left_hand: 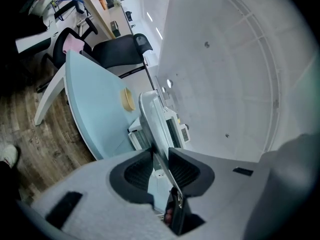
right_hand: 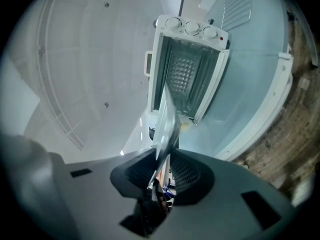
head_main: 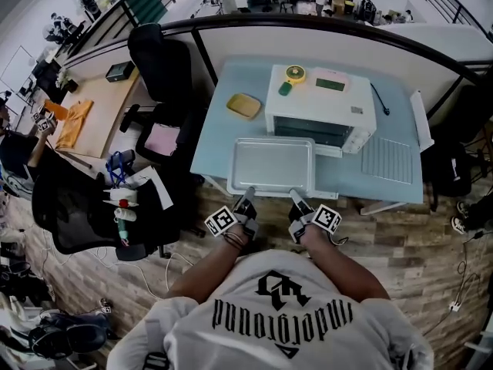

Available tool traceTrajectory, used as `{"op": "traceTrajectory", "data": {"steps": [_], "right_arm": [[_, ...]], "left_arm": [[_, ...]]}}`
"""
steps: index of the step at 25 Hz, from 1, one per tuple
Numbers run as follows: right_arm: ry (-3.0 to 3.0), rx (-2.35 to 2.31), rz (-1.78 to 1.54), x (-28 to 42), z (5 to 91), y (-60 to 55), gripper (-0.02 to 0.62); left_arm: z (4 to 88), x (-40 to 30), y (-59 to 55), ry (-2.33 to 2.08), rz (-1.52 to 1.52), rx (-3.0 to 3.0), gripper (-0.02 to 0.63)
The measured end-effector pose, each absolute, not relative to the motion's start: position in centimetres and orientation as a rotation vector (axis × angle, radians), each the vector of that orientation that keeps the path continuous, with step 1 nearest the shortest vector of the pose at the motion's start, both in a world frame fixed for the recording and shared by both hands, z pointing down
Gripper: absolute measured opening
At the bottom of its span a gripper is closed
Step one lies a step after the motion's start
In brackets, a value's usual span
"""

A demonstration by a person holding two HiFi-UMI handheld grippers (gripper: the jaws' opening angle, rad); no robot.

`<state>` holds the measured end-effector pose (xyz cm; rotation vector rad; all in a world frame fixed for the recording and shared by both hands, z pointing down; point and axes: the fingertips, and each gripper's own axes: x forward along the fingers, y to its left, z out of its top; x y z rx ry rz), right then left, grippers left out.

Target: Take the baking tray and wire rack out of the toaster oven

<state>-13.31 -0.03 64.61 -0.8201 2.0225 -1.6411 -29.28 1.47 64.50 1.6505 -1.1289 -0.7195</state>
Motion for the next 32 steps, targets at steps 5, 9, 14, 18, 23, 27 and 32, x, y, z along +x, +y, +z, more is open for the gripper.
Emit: {"op": "traceTrajectory", "data": {"steps": [5, 9, 14, 18, 23, 27, 32], "right_arm": [[1.998, -0.821, -1.62, -18.8, 65.1, -1.4, 0.089], [1.984, -0.833, -1.623, -23.9, 65.4, -2.3, 0.091], [1.948, -0.896, -1.651, -29.3, 65.2, -2.9, 0.091], [1.978, -0.889, -1.59, -32.6, 64.6, -3.9, 0.091], [1.993, -0.918, -1.572, -35.9, 64.4, -4.2, 0.091], [2.008, -0.929, -1.569, -37.3, 64.4, -4.4, 0.092], [2.017, -0.922, -1.575, -38.5, 64.6, -4.7, 0.094]], "left_arm": [[64.8, -34.6, -0.3, -1.109, -0.684, 1.656, 0.1], [65.1, -39.7, -1.4, -1.104, -0.667, 1.653, 0.1], [64.7, -45.2, -2.9, -1.077, -0.658, 1.668, 0.101], [64.5, -48.5, -3.5, -1.055, -0.656, 1.657, 0.101], [65.0, -51.7, -4.1, -1.027, -0.675, 1.662, 0.101], [65.0, -53.1, -4.1, -1.02, -0.689, 1.659, 0.103], [65.2, -54.4, -4.1, -1.039, -0.681, 1.647, 0.103]]}}
